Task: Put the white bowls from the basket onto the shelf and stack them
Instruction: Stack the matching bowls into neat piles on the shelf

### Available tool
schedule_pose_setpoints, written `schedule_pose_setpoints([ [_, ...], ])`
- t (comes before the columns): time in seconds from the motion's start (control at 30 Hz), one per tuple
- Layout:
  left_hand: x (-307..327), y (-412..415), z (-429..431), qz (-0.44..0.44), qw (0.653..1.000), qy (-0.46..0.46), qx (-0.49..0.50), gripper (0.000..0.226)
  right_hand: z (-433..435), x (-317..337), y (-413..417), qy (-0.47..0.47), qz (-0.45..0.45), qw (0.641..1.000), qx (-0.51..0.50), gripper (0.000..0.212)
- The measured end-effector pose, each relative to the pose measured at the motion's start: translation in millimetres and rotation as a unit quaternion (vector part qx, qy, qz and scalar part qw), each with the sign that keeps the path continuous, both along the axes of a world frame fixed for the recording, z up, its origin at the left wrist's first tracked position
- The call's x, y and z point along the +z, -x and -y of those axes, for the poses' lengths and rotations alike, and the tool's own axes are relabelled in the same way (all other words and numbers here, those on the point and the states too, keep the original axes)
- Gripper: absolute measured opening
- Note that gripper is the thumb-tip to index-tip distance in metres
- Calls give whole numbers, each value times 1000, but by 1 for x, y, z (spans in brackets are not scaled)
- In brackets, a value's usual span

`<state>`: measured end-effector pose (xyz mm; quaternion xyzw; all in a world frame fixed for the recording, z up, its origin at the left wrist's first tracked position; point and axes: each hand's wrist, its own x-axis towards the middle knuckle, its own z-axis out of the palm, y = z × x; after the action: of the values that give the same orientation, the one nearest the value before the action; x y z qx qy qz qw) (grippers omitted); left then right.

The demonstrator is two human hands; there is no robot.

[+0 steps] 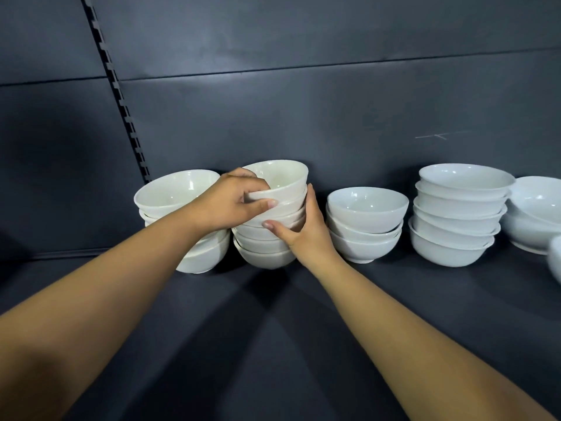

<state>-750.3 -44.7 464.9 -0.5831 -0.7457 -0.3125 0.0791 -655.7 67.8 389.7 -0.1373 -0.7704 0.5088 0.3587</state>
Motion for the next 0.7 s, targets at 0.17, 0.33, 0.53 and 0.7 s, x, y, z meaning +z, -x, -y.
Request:
schedule_pose_setpoints([
  [0.17, 0, -1, -1, -19, 999, 8, 31, 39, 6, -3, -1, 13, -10, 1000, 4, 102],
  [0.33, 2, 0, -2, -31, 999, 10, 36, 38, 9, -13, -3, 18, 12, 1000, -8, 107],
  [0.53, -2, -2, -1, -27, 999, -8, 42, 27, 2, -16, -8, 9, 45, 999, 1, 105],
  [0.7, -10, -14, 3, 10, 993, -112, 25, 34, 7, -5, -22, -26, 72, 996, -44, 72],
])
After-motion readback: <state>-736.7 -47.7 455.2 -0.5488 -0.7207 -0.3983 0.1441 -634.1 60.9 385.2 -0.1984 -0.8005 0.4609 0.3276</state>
